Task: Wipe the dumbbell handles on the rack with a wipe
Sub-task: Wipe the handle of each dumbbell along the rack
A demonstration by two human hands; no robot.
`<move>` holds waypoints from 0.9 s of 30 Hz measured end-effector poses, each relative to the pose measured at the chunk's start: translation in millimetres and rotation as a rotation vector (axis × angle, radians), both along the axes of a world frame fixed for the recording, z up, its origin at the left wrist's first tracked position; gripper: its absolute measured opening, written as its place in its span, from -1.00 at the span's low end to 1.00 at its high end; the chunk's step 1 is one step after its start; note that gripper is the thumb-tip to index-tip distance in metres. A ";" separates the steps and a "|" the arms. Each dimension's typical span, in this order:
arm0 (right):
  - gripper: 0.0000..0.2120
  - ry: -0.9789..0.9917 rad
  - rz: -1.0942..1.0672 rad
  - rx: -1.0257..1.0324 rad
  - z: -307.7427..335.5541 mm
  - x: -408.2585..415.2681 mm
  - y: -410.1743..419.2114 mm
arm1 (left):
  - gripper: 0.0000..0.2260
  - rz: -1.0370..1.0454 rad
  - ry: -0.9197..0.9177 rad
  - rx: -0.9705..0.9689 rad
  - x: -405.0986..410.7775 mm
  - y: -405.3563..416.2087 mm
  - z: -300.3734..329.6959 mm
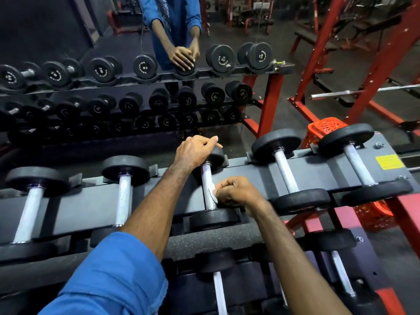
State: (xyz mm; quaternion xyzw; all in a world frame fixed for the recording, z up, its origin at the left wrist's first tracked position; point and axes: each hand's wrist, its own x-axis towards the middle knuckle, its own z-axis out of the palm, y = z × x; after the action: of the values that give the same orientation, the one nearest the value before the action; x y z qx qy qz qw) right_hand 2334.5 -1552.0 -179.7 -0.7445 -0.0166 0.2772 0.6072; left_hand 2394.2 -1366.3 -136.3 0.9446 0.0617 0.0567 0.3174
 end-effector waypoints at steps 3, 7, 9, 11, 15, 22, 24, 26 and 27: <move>-0.90 0.067 -0.052 0.098 -3.1 7.9 9.0 | -0.62 0.006 0.009 -0.025 -1.1 2.5 -0.1; -0.90 0.095 0.044 0.057 -19.7 -6.8 -11.0 | -0.64 0.016 0.005 -0.012 -2.0 -0.8 2.5; -0.81 0.160 0.034 0.100 -15.9 -2.7 -5.7 | -0.65 0.020 0.005 0.000 -2.5 -1.1 2.9; -0.75 0.203 0.017 0.129 -7.3 3.7 12.7 | -0.66 0.026 0.008 -0.005 -2.4 -0.1 3.3; -0.89 0.336 0.015 0.115 -1.7 5.1 24.9 | -0.61 0.010 0.016 -0.019 -1.1 1.1 0.0; -0.56 0.087 0.160 -0.151 0.4 16.5 59.4 | -0.60 0.008 0.023 -0.009 -0.9 1.9 0.9; -0.73 0.014 0.170 -0.188 -3.4 6.9 54.7 | -0.59 0.002 0.024 -0.013 -0.1 2.6 0.8; -0.73 -0.018 0.221 -0.267 -2.8 0.9 46.5 | -0.59 0.011 0.020 -0.016 -1.8 1.8 1.2; -0.73 0.000 0.219 -0.261 2.1 4.2 45.3 | -0.59 0.010 0.014 -0.010 -0.8 1.6 2.3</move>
State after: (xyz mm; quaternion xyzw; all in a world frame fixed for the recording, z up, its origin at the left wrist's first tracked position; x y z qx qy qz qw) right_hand 2338.7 -1506.7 -177.6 -0.8107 -0.0616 0.3413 0.4717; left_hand 2393.4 -1364.7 -134.1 0.9430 0.0690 0.0516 0.3216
